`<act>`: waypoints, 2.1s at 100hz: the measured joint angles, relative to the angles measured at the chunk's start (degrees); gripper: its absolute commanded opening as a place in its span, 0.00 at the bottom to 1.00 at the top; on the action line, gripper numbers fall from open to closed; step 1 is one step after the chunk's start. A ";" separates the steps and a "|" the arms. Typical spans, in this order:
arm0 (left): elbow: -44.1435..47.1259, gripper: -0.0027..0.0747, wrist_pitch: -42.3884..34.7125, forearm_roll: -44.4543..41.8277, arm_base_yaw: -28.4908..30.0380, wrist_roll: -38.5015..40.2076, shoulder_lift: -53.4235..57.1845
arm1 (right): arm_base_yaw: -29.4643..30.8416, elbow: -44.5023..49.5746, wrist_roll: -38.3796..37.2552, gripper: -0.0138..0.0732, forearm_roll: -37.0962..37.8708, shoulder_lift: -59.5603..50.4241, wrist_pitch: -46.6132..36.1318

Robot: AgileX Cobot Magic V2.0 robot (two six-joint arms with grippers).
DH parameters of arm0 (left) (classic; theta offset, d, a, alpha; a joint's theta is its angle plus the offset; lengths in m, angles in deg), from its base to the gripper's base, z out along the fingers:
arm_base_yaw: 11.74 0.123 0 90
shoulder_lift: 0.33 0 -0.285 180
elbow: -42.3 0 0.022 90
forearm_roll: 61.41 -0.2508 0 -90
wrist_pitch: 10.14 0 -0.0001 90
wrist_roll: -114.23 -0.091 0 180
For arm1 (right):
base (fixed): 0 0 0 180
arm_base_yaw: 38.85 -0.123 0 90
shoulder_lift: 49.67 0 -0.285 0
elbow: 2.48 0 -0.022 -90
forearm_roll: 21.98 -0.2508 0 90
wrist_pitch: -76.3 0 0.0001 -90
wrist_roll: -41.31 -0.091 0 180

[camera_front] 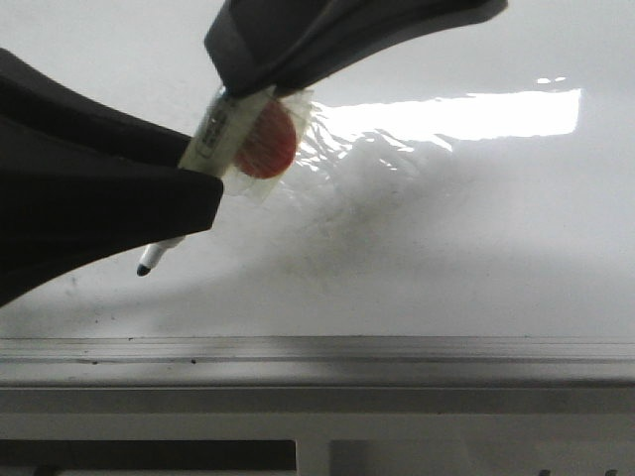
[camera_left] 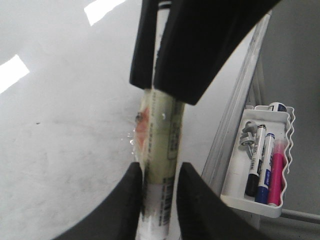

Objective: Write number 8 on whiteboard

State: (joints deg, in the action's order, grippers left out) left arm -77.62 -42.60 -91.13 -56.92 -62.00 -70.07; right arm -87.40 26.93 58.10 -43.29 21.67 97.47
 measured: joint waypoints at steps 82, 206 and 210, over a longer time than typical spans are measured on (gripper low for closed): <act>0.00 0.38 21.99 13.06 0.00 0.00 27.58 | 13.98 -10.01 0.00 0.10 0.21 -4.25 9.34; 0.00 0.38 22.63 13.80 0.00 0.10 27.73 | 16.85 -9.24 -11.83 0.11 10.78 -2.49 7.27; 0.00 0.38 22.63 13.80 0.00 0.10 27.73 | 16.55 -9.53 -11.83 0.11 10.95 -2.05 6.74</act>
State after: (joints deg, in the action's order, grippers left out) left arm -77.62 -19.97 -77.34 -56.92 -61.90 -42.34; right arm -70.85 17.40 46.28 -32.34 19.62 104.21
